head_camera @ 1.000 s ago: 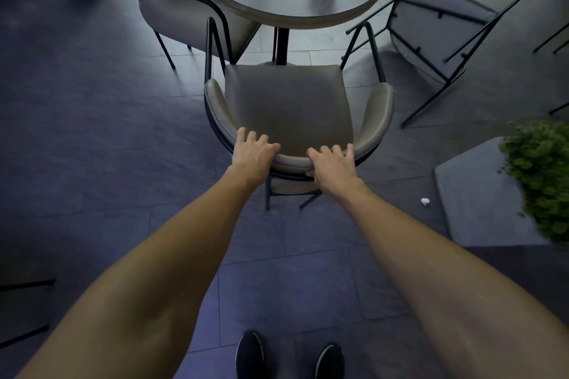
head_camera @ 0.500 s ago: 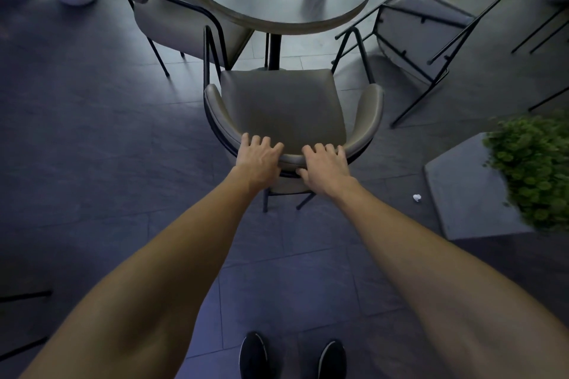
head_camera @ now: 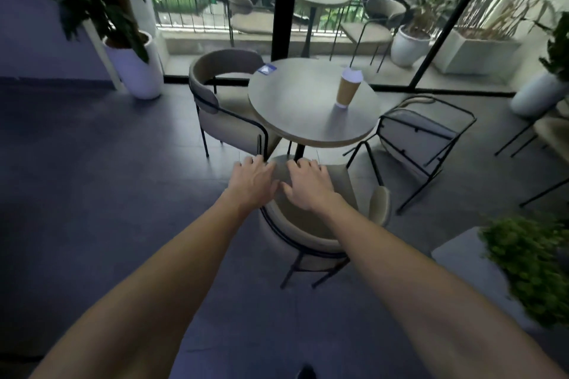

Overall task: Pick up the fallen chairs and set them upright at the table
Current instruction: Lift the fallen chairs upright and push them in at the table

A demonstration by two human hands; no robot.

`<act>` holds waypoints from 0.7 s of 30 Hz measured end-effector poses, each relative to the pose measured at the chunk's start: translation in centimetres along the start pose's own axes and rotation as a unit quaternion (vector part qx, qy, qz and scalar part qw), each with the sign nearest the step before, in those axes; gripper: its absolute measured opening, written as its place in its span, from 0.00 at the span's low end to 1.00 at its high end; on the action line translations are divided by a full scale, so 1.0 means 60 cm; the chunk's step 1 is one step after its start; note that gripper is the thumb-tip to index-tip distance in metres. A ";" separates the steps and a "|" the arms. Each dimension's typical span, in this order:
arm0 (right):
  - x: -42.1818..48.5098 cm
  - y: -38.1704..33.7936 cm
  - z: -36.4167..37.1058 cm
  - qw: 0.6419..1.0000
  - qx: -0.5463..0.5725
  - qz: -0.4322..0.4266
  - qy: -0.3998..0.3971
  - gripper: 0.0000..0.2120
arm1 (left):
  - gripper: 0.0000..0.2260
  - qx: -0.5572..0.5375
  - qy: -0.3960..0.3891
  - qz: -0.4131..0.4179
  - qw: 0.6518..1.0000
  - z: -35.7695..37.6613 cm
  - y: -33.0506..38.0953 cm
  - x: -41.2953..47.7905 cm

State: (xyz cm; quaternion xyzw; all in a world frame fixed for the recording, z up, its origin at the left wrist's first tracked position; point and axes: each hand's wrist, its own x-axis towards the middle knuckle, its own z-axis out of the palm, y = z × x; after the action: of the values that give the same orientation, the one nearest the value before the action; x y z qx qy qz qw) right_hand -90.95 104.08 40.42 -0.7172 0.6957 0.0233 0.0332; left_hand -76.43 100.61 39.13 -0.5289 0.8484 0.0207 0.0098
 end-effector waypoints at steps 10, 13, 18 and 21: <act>0.223 -0.082 -0.086 1.000 0.008 -0.007 0.024 0.23 | 0.21 0.004 0.020 -0.024 1.000 -0.114 -0.154 0.144; 0.318 -0.105 -0.102 1.000 0.015 -0.010 0.015 0.24 | 0.21 0.013 0.006 -0.030 0.999 -0.140 -0.213 0.213; 0.478 -0.164 -0.138 0.999 0.024 -0.021 0.010 0.26 | 0.21 0.005 -0.004 -0.056 0.998 -0.165 -0.334 0.325; 0.582 -0.208 -0.142 0.999 0.034 -0.020 0.015 0.26 | 0.18 -0.008 -0.001 -0.072 0.997 -0.163 -0.424 0.390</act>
State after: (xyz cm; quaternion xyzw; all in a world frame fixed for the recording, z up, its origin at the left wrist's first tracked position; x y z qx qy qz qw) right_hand -77.52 68.97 46.32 -0.7295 0.6822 -0.0115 0.0474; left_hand -63.83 67.98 47.37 -0.5886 0.8079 0.0272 0.0073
